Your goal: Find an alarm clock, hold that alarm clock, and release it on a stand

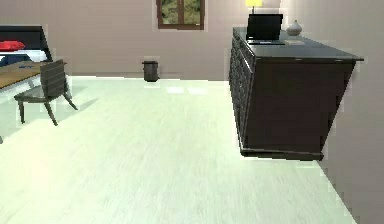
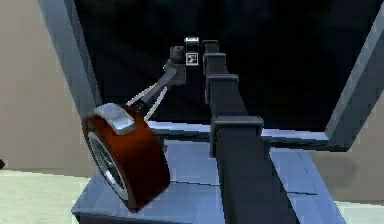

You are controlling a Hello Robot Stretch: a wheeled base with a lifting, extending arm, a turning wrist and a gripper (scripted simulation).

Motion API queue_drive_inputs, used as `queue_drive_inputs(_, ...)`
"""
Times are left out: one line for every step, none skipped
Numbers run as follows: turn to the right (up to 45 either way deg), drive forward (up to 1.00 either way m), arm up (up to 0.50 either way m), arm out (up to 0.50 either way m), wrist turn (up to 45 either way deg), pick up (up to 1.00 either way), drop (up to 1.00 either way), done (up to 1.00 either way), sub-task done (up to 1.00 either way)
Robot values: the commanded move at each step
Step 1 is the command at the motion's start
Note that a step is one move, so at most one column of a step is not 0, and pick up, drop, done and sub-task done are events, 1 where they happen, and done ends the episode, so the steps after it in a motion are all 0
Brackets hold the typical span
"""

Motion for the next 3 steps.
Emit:
queue_drive_inputs(0.0, 0.0, 0.0, 0.0, 45.0, 0.0, 0.0, 0.0, 0.0)
queue_drive_inputs(0.0, 0.0, 0.0, 0.0, 45.0, 0.0, 0.0, 0.0, 0.0)
queue_drive_inputs(0.0, 0.0, 0.0, 0.0, 45.0, 0.0, 0.0, 0.0, 0.0)
